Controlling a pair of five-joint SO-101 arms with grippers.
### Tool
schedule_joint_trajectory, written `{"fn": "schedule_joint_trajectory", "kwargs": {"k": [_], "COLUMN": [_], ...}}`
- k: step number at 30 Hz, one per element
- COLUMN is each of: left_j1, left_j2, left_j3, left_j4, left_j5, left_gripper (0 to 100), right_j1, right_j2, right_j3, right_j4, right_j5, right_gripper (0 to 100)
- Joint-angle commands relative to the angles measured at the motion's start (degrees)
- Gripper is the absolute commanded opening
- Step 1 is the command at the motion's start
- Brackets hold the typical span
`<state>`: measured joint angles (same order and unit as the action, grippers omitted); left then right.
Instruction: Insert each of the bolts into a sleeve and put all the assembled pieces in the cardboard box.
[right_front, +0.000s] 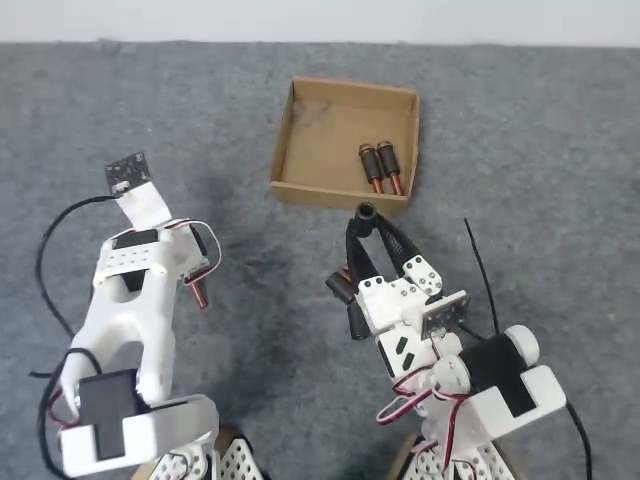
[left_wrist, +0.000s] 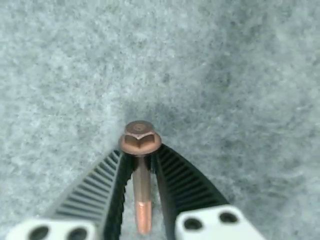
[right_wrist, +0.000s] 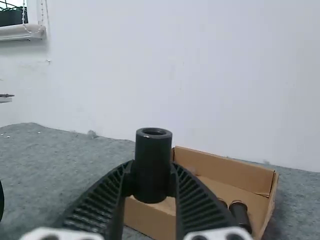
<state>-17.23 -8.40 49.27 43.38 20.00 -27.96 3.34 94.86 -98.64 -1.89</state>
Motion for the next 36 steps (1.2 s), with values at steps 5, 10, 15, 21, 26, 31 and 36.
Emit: {"fn": "schedule_joint_trajectory", "kwargs": {"k": [5,10,15,21,26,31,36], "left_j1": [0.5,1.6,7.2,17.1,26.5,34.2,37.5], "left_j2": [-4.5,-12.0,-25.7,-39.4,-44.7,-45.4,-45.0], "left_j3": [-5.0,-9.0,-8.9,-8.9,-9.0,-6.4,-2.7], "left_j4": [-3.3,-3.2,-3.4,-3.5,-3.6,-15.9,-27.9], "left_j5": [0.4,0.4,0.3,0.4,0.3,0.2,0.3], "left_gripper": [1,1,1,1,1,1,1], "right_j1": [-0.6,-0.6,-1.5,-2.8,-3.1,-3.3,-3.2], "right_j2": [-0.1,-0.1,-0.1,-0.1,-0.1,-0.1,-0.1], "right_j3": [1.4,1.3,1.3,1.3,1.3,1.3,1.3], "right_j4": [0.4,0.5,0.5,0.5,0.5,0.5,0.5], "right_j5": [-0.5,-0.7,-0.7,-0.7,-0.7,-0.7,-0.7], "right_gripper": [0.7,0.7,0.7,0.7,0.7,0.7,0.7]}}
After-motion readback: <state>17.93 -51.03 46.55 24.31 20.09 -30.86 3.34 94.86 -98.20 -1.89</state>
